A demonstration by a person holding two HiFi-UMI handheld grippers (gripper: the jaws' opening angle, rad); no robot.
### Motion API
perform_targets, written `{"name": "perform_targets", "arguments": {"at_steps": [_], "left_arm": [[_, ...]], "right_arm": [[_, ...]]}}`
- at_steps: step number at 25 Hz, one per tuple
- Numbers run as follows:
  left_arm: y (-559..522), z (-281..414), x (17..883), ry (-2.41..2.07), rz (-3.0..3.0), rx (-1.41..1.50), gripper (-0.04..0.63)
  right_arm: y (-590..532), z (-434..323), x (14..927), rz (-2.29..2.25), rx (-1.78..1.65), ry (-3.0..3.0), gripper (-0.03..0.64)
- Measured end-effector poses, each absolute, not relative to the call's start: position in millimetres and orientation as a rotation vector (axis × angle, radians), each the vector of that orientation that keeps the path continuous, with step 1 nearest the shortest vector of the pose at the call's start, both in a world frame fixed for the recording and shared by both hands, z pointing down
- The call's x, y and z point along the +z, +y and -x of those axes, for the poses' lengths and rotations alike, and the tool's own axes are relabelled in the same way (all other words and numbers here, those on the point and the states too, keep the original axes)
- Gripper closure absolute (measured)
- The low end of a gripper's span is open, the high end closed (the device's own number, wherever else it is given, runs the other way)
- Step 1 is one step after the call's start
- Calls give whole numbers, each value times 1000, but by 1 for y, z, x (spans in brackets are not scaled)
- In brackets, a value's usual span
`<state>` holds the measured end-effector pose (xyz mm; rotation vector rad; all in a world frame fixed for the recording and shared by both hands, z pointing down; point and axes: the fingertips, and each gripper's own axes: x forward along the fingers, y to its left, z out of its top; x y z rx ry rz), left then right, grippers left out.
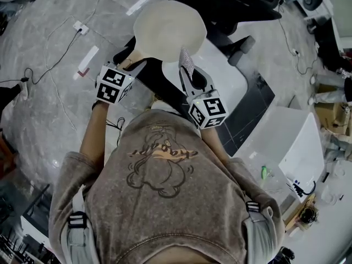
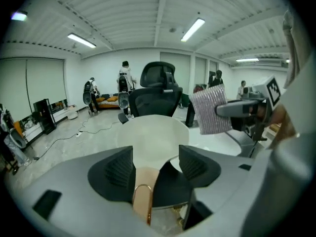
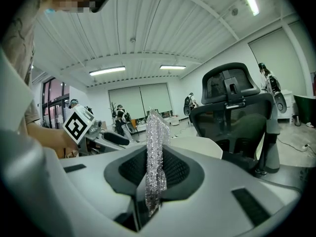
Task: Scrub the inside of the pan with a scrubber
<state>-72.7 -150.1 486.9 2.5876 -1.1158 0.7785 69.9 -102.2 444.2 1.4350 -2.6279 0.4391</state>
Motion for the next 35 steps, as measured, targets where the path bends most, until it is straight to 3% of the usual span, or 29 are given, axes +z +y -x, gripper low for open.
{"name": "perform_targets", "arguments": {"at_steps": [16, 19, 21, 25, 35], "left_arm": [[-163, 86, 585, -921, -2396, 1228, 310], [-165, 86, 590, -938, -2374, 1264, 338], [-167, 86, 590, -950, -2365, 1262, 370], [-167, 86, 589, -944, -2346, 1251, 370], [-165, 81, 589, -947, -2346, 1243, 371]], "right_arm": [[-139, -108, 439, -1276, 389, -2641, 537], [-138, -108, 433, -1122, 345, -2658, 537], [-136, -102, 431, -963, 289, -2653, 537], [-145, -84, 432, -693, 205, -2627, 537], [-182, -1, 497, -514, 161, -2615, 537]]}}
